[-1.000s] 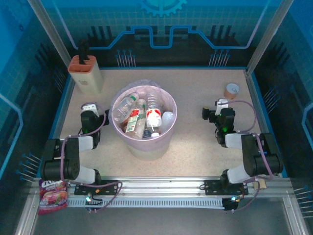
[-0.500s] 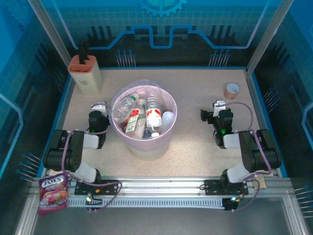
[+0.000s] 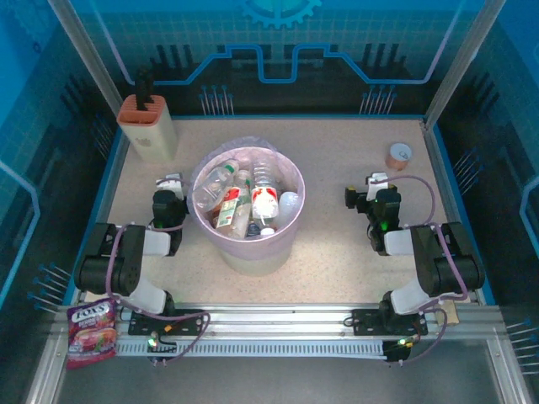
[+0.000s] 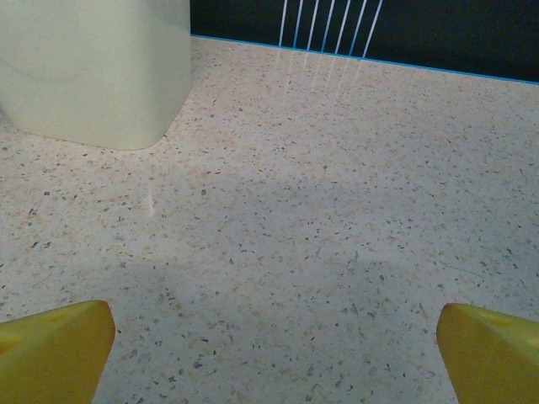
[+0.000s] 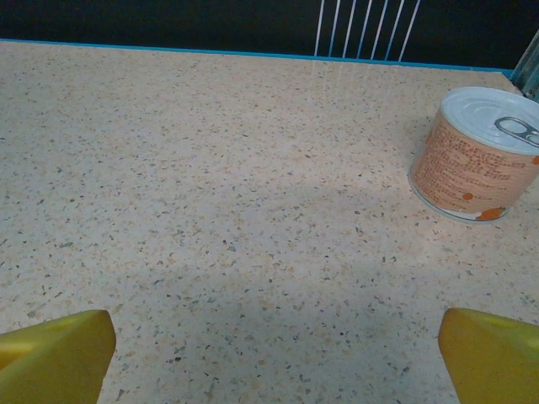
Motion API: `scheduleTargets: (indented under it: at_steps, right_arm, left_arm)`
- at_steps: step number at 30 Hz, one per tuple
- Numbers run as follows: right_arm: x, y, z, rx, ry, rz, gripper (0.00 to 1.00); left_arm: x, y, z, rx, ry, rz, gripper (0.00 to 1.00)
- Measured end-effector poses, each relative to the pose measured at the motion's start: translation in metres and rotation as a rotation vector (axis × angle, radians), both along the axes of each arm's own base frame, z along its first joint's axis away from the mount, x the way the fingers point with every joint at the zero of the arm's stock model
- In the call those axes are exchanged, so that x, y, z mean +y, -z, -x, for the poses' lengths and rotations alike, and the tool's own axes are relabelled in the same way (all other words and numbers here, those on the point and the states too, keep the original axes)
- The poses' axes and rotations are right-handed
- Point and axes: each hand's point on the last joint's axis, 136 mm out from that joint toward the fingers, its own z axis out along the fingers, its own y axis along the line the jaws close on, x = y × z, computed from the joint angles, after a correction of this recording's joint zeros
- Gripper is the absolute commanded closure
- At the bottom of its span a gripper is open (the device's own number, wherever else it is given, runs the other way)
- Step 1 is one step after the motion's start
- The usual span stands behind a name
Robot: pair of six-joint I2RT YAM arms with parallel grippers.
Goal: Put the plastic bottles in the bin
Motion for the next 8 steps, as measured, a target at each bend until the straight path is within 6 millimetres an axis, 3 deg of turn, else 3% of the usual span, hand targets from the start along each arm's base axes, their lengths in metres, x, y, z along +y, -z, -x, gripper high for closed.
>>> scheduleTargets:
  at_steps: [8]
  right_arm:
    - [-0.0002,0.0000,0.0000,0.000,0.000,0.005,0.00]
  left_arm:
    - [0.0000,0.0000,0.0000,0.000,0.000,0.000,0.01]
